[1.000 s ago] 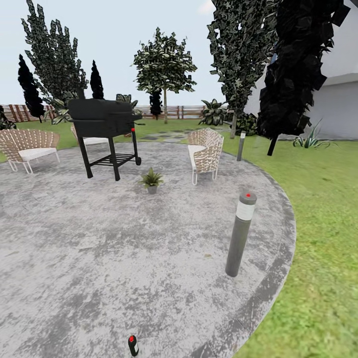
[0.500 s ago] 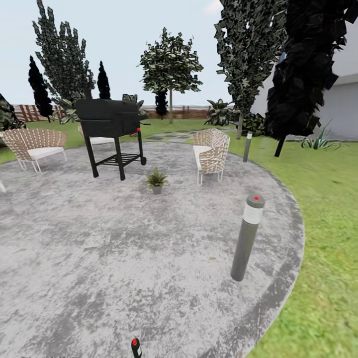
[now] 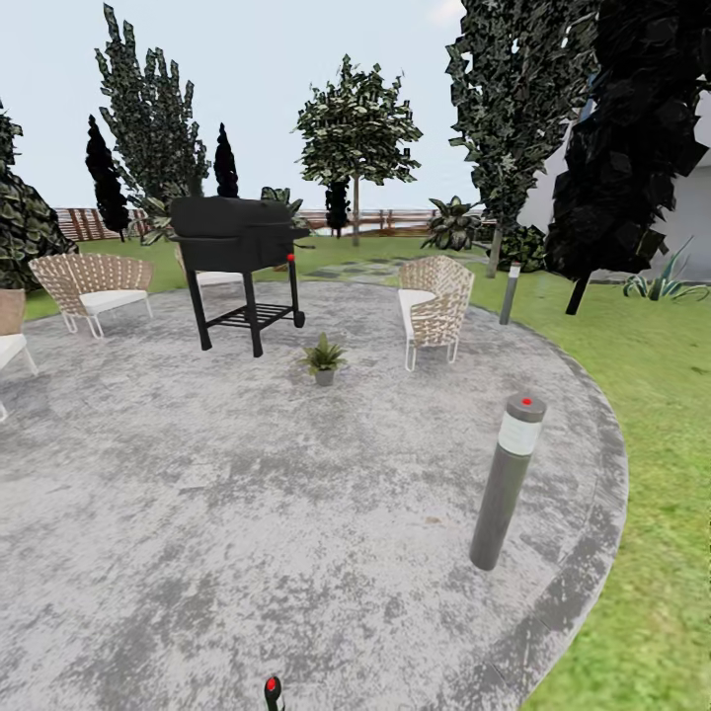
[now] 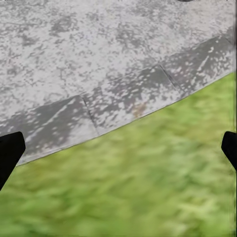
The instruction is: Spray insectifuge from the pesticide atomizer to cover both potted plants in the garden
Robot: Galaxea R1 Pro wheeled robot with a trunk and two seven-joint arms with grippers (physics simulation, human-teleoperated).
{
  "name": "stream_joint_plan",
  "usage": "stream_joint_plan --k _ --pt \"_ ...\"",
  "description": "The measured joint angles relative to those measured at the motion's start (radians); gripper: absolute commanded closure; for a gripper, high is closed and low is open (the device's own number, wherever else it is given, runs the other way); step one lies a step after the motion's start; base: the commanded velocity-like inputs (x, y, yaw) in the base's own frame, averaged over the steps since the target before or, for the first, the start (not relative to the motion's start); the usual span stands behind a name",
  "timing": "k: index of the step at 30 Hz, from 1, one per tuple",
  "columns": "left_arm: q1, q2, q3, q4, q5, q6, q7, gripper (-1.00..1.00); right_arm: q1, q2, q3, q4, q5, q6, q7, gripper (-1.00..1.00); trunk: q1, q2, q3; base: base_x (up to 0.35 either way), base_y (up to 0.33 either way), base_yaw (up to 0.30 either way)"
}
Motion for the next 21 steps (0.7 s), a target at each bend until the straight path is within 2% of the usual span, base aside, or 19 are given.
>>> stream_joint_plan --k 10,18,21 --pt "-0.001 -0.003 0.001 0.0 -0.002 0.001 0.0 -1.0 -0.001 -0.001 -0.003 -0.034 0.0 0.001 -0.002 -1.0 0.0 0.0 0.0 0.085 -0.215 0.001" --pt "-0.002 -0.006 -0.001 -0.069 -0.008 0.002 -0.004 -1.0 -0.019 0.0 -0.001 -0.24 0.0 0.009 0.001 -1.0 0.0 0.0 0.0 0.011 -0.026 0.0" --pt "-0.01 -0.006 -0.002 -0.098 -0.008 0.005 -0.008 -1.0 -0.039 0.0 -0.001 -0.279 -0.001 0.014 0.003 -1.0 0.0 0.0 0.0 0.001 -0.003 0.0"
